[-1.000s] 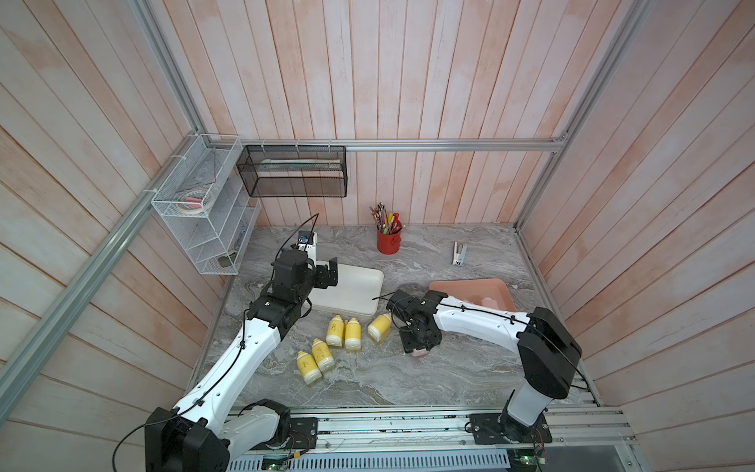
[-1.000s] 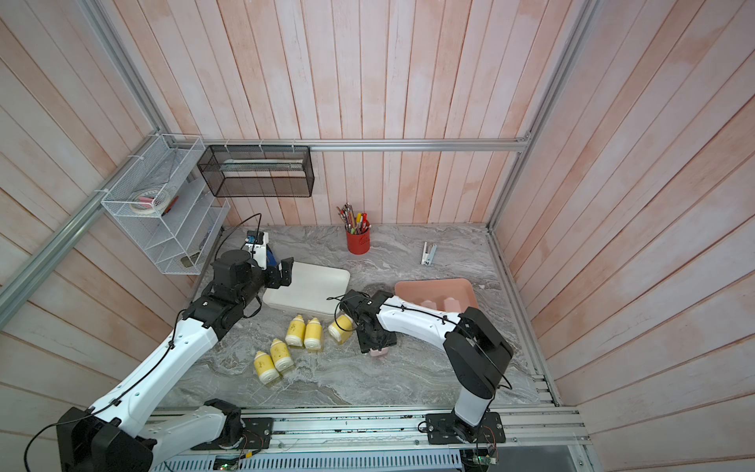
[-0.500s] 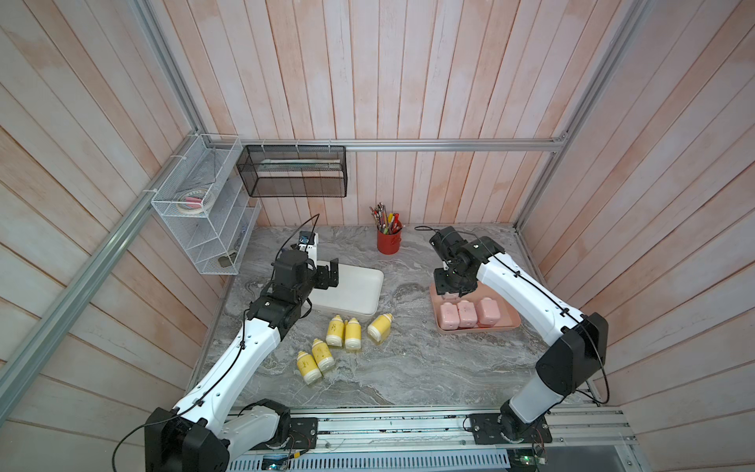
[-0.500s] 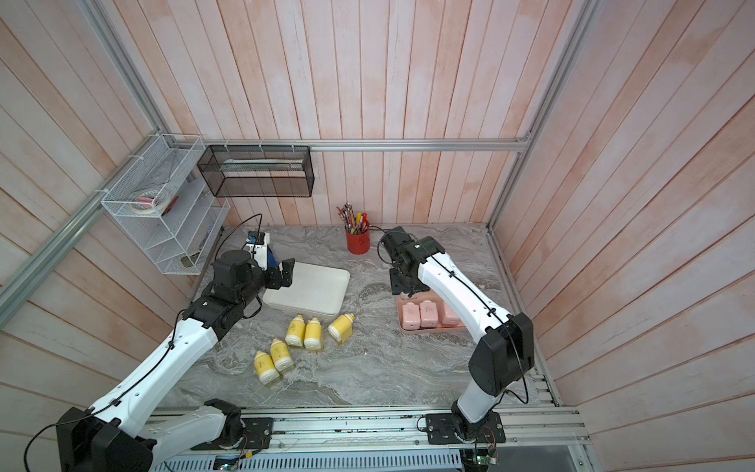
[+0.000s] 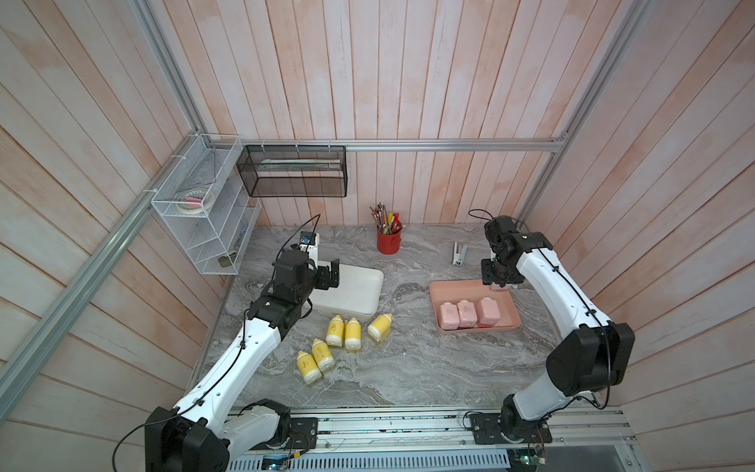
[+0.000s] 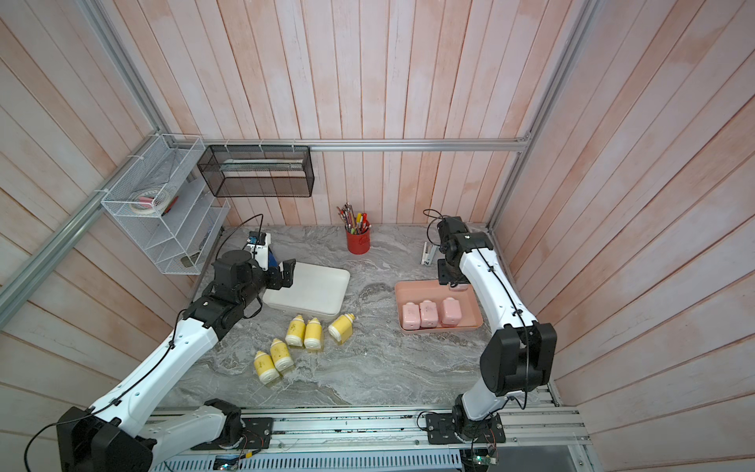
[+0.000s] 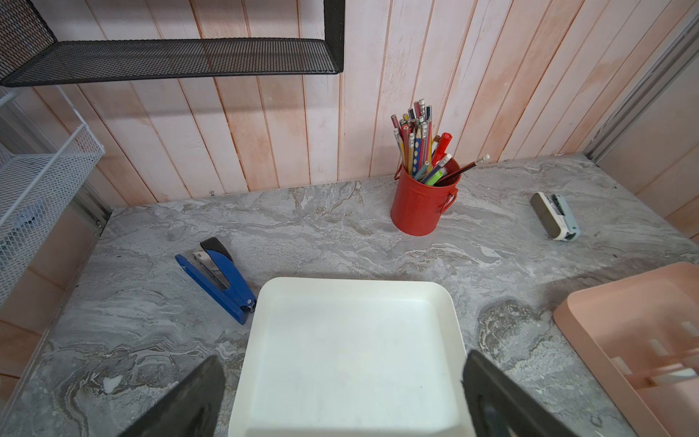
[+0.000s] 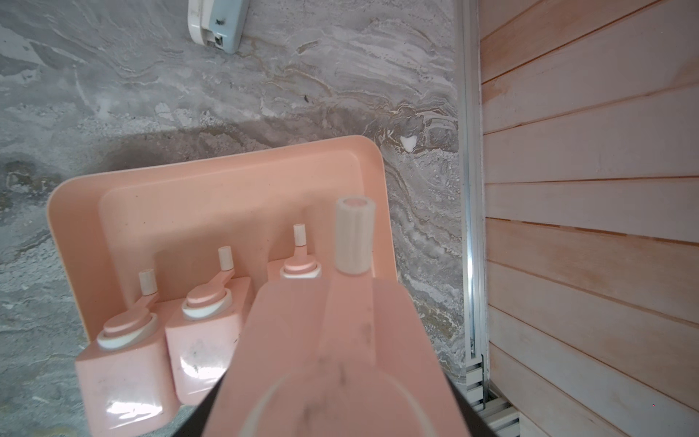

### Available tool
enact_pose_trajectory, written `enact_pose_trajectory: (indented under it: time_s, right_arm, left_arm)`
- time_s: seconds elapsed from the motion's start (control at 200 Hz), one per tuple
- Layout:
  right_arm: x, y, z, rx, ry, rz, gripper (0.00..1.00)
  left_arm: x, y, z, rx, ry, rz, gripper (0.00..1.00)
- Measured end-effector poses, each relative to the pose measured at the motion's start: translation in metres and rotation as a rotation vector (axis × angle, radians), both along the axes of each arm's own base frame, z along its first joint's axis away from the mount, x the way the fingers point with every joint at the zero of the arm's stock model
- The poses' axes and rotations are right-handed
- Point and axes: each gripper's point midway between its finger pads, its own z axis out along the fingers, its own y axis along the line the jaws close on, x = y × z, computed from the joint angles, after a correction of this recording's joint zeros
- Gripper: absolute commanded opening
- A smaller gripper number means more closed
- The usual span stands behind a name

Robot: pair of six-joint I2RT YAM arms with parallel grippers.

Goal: Place the pencil sharpeners by color into the storage box
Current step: Place the pencil sharpener in the storage box.

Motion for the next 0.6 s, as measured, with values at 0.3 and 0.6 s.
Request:
enact_pose_trajectory:
  time_s: [0.3, 0.6]
  right_arm:
    - [0.006, -0.046, -0.009, -0.032, 0.032, -0.035, 0.55]
    - [0.008, -0.057, -0.032, -0.029, 0.092, 0.007, 0.53]
  left_arm:
    - [0.000, 0.000, 0.000, 0.000, 0.000, 0.000, 1.00]
    - [-0.001, 0.000, 0.001, -0.001, -0.004, 0.000, 1.00]
